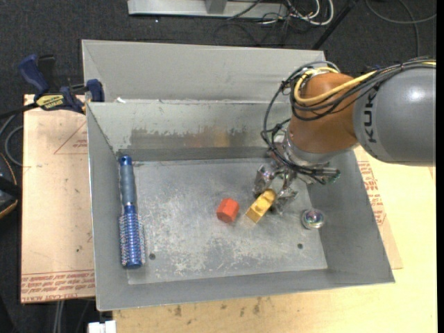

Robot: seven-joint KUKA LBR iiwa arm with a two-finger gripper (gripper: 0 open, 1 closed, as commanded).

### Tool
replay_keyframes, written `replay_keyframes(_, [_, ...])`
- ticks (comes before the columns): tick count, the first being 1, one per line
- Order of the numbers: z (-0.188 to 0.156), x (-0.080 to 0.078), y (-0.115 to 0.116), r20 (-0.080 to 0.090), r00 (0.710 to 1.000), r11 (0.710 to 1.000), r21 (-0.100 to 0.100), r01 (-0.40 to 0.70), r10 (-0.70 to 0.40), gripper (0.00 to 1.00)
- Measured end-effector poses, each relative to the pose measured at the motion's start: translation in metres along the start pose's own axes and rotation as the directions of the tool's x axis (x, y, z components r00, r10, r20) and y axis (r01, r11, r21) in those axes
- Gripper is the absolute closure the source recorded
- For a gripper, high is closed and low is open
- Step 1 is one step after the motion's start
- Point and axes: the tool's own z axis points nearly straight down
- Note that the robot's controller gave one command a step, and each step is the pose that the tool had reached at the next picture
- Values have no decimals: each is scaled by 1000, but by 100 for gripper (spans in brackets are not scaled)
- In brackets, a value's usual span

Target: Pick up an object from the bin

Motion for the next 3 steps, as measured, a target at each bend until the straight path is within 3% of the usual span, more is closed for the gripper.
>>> replay_keyframes(1, [-21, -2, -1, -9, 1000, 1000, -12, -4, 3, 100])
replay_keyframes(2, [-45, -4, -1, -9, 1000, 1000, -13, -5, 5, 100])
replay_keyframes(3, [-99, -7, -3, -7, 1000, 1000, -10, -8, 8, 100])
